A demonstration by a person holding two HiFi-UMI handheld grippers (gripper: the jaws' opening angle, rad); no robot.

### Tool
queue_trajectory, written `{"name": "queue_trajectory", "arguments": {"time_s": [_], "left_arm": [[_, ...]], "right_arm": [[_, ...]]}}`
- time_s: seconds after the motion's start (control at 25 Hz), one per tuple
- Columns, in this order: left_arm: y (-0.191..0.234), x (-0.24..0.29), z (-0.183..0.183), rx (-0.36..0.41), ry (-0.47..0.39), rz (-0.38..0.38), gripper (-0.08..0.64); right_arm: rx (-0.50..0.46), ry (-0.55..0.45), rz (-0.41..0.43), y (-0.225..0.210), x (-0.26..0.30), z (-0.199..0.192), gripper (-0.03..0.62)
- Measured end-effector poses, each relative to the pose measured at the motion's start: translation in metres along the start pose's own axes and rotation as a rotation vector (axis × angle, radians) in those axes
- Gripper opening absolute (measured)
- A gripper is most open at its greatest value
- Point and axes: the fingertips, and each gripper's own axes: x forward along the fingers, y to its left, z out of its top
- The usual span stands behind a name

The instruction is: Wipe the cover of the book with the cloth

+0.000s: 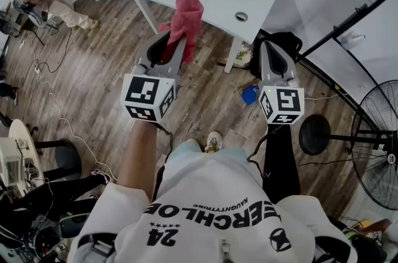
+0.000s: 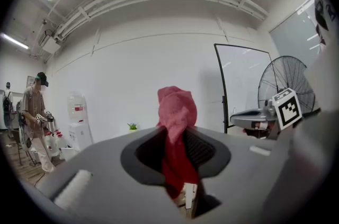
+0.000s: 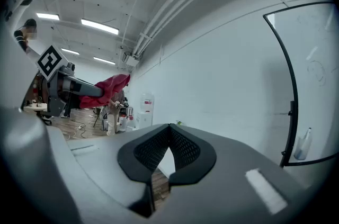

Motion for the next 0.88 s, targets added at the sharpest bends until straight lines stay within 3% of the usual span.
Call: {"name": "queue_trajectory", "arguments": {"time_s": [0.36,0.6,0.88], "left_arm": [[-0.008,-0.013,-0.007,-0.019,-0.011,0.016,0.15],[-0.016,-0.008,-0.011,-0.024,-0.003,0.004,0.15],[0.01,0.009,-0.013,-0.035,-0.007,0.015,0.152]], "right_arm": [[-0.013,-0.017,0.048,0.014,-0.006,0.009,-0.002],[0.053,-0.061,0.071,0.018,0.001,0.014,-0.003],[0.048,-0.046,0.084,0.02,0.028,0.008,-0.003]]}}
